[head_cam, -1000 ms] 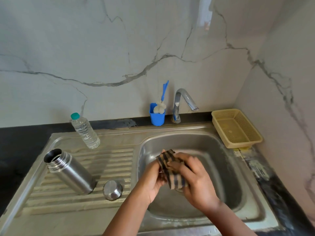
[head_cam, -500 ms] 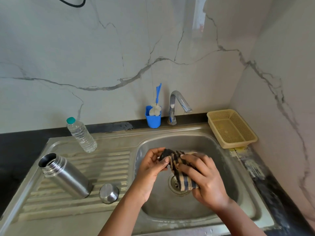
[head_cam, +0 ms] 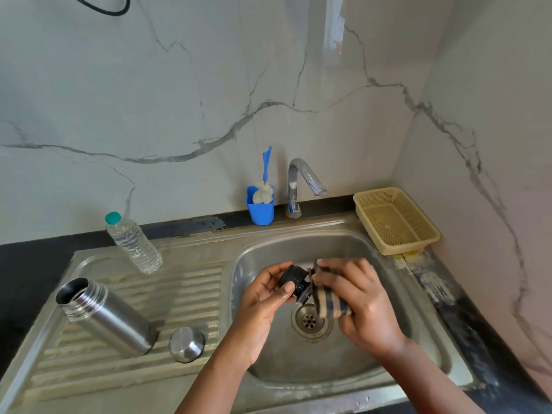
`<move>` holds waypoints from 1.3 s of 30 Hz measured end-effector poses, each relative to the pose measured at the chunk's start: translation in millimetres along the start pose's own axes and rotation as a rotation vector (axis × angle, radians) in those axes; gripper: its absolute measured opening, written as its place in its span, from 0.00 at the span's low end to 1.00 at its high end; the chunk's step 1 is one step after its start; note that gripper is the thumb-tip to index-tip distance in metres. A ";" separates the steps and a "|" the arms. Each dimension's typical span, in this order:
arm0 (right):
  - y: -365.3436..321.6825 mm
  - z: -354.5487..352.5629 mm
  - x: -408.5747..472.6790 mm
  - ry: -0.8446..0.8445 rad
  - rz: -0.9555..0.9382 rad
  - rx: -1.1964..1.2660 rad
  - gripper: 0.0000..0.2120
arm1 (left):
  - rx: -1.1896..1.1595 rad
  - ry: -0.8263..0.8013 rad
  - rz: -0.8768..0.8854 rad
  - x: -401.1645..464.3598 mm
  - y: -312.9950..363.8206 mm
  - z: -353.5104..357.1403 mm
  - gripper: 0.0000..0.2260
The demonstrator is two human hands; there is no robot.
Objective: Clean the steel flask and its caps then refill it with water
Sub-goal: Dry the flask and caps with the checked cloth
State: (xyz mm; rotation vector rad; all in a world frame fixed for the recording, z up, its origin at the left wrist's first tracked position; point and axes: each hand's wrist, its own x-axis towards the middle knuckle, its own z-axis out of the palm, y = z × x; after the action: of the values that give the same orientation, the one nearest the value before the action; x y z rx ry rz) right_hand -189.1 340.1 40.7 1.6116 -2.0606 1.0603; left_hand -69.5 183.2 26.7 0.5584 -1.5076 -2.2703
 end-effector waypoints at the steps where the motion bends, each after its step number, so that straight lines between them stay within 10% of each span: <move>1: 1.9 2.0 0.9 0.047 0.084 0.052 0.17 | -0.006 -0.017 0.000 0.0 1.2 0.2 0.23; 27: -15.7 2.3 6.4 0.134 0.158 0.115 0.19 | -0.096 0.005 0.002 0.0 3.1 0.4 0.25; 32: -17.3 -3.2 11.0 0.000 -0.089 -0.157 0.07 | 0.047 -0.018 0.062 -0.7 8.6 1.2 0.24; 39: -3.5 2.9 6.8 0.051 0.102 -0.242 0.15 | 0.110 -0.064 0.072 -4.7 15.9 7.3 0.26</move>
State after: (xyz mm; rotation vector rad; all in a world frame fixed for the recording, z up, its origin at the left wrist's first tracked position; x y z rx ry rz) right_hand -187.4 333.0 44.3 1.3605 -2.1619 0.8359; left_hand -67.9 185.4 44.6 0.4574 -1.6639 -2.1812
